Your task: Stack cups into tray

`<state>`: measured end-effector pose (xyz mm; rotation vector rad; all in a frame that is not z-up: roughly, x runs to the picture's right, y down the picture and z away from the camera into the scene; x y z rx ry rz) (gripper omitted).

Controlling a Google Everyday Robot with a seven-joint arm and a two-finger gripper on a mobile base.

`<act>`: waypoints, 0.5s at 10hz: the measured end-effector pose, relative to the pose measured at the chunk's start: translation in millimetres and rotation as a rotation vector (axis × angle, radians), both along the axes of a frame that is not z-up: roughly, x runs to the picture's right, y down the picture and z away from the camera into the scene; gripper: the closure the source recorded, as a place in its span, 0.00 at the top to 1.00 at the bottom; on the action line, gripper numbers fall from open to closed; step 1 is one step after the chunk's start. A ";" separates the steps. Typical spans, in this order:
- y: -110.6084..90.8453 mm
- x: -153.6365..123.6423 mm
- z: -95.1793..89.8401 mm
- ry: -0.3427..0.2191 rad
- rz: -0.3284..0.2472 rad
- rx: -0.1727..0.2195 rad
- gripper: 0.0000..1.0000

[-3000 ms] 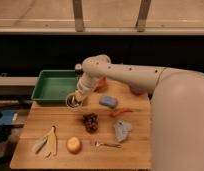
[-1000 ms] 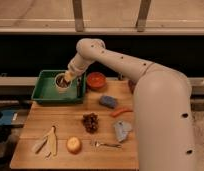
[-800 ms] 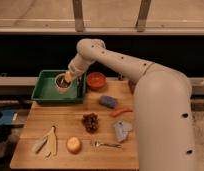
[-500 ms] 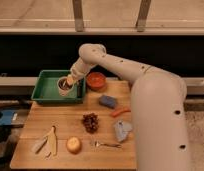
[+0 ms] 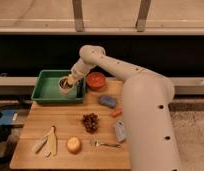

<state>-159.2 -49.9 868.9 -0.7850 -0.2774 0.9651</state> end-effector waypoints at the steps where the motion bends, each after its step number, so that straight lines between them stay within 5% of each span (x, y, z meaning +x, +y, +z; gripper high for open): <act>1: 0.2 -5.0 5.8 0.011 -0.016 -0.009 0.13; 5: 4.6 -8.3 25.7 0.054 -0.063 -0.041 0.13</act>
